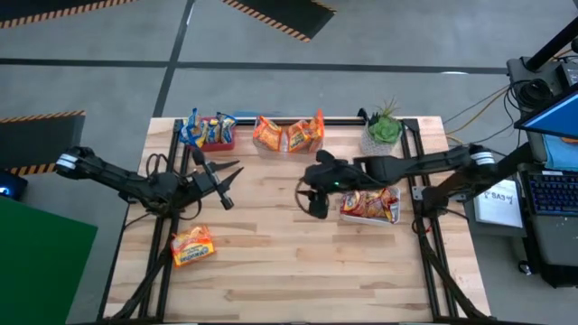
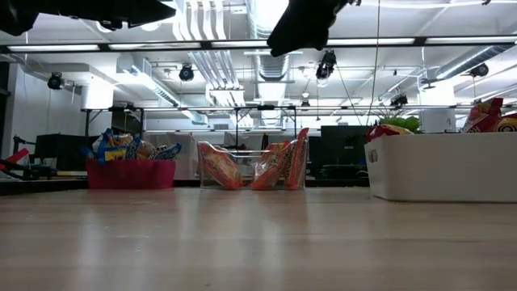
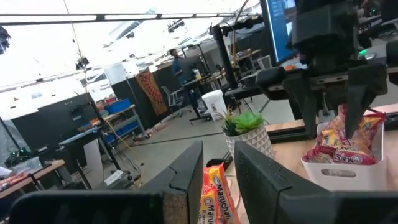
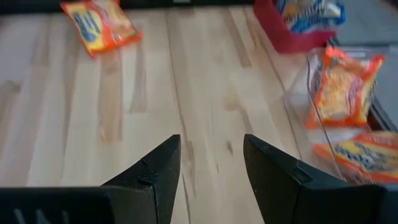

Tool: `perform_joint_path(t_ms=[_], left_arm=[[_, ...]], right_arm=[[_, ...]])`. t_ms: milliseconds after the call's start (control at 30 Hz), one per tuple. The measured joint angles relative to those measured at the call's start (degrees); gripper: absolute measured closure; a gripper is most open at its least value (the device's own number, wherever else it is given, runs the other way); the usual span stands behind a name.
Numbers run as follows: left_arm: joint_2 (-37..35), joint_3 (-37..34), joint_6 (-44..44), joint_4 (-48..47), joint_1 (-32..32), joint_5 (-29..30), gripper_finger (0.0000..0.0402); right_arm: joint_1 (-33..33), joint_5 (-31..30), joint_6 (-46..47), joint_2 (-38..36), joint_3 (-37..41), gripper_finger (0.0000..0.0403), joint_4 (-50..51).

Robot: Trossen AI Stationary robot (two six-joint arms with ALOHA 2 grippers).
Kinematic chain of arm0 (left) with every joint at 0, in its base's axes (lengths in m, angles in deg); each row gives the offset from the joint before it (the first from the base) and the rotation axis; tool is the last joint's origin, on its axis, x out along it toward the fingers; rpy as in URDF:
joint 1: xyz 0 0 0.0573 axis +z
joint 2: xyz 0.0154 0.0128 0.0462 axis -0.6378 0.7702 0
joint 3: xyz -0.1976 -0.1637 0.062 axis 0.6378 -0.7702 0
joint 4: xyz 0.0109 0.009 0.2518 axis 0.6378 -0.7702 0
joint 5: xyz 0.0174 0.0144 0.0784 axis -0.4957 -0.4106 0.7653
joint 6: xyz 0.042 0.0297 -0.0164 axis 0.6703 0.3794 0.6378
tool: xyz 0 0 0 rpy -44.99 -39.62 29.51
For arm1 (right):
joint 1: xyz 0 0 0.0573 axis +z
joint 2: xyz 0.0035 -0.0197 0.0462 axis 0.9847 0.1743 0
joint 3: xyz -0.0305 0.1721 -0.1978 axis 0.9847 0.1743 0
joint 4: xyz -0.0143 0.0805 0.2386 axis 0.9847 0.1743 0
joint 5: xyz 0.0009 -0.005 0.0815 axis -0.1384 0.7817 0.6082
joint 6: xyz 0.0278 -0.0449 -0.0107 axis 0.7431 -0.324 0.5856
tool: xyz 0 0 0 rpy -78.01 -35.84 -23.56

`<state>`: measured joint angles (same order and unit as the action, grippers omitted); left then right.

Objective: Sort Maruchan noodles
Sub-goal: Put the orange noodle pack into the transparent bin

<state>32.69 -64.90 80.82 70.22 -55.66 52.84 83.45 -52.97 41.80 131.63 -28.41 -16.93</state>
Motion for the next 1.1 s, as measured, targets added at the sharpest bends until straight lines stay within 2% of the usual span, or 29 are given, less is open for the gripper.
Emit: perform_joint_path(t_ms=[233,333,400,533,667,767,900,1100], left_arm=[[2.3,1.1,-4.1,-0.1,0.0,0.0,0.0326],[3.7,1.9,-13.4,-1.1,0.0,-0.1,0.0326],[4.3,2.9,-21.4,-5.0,0.0,-0.6,0.0326],[6.2,6.7,-35.7,-21.3,-0.1,-2.5,0.0326],[9.1,15.0,-51.0,-46.0,-0.1,-6.3,0.0326],[13.3,22.3,-61.2,-65.5,-0.2,-13.4,0.0326],[20.7,29.8,-71.1,-84.2,-0.7,-26.1,0.0326],[31.7,34.5,-79.8,-99.2,-3.2,-39.5,0.0326]], right_arm=[[0.4,0.4,-0.7,-6.2,15.9,0.0241,-19.8],[0.4,0.4,-0.7,-8.4,21.1,0.0242,-25.2],[0.4,0.4,-0.7,-9.7,23.3,0.0243,-27.0],[0.4,0.4,-0.8,-12.1,25.7,0.0246,-28.1],[0.4,0.4,-0.8,-13.4,26.5,0.0245,-28.0],[0.5,0.4,-0.8,-13.3,26.6,0.0247,-27.8],[0.6,0.4,-0.8,-12.7,26.8,0.0250,-27.7],[0.6,0.4,-0.7,-12.0,26.8,0.0250,-27.7]])
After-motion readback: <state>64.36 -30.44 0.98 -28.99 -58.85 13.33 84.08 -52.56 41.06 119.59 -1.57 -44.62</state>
